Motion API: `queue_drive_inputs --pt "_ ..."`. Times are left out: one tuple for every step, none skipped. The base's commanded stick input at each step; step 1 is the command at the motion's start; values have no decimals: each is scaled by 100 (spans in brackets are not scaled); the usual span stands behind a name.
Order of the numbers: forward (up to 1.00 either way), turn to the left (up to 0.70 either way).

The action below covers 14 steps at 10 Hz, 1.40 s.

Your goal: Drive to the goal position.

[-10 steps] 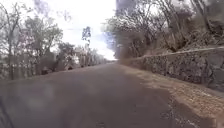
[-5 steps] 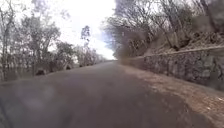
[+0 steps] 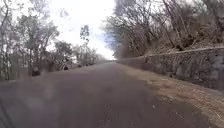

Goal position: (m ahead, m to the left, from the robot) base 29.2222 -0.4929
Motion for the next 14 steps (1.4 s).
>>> queue_drive_inputs --pt "70 0" --pt "70 0" --pt "70 0" --pt "70 0" --pt "70 0" --pt "70 0" --pt "70 0" --pt "70 0" --pt "70 0" --pt "70 0" --pt "70 0" --pt "70 0" --pt "70 0" --pt "70 0"
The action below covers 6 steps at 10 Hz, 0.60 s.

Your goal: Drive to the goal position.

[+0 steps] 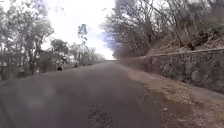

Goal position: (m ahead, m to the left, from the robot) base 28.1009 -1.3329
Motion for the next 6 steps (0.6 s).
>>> queue_drive_inputs --pt "70 0" --pt "70 0" --pt "70 0" --pt "70 0" --pt "70 0" --pt "70 0"
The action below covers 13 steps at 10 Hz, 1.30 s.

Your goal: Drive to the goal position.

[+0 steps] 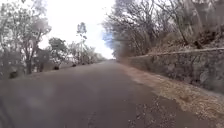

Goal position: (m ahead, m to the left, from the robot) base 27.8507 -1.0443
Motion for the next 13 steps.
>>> queue_drive_inputs --pt "70 0" --pt "70 0" --pt "70 0" --pt "70 0" --pt "70 0" --pt "70 0" --pt "70 0" --pt "70 0" --pt "70 0" --pt "70 0" --pt "70 0" --pt "70 0" --pt "70 0"
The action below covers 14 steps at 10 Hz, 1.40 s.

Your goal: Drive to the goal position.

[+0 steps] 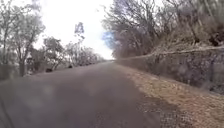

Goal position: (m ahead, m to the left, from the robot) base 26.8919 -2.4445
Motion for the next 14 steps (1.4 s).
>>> queue_drive_inputs --pt "70 0" --pt "70 0" --pt "70 0" --pt "70 0" --pt "70 0" --pt "70 0" --pt "70 0" --pt "70 0" --pt "70 0" --pt "70 0" --pt "70 0" --pt "70 0" --pt "70 0" --pt "70 0"
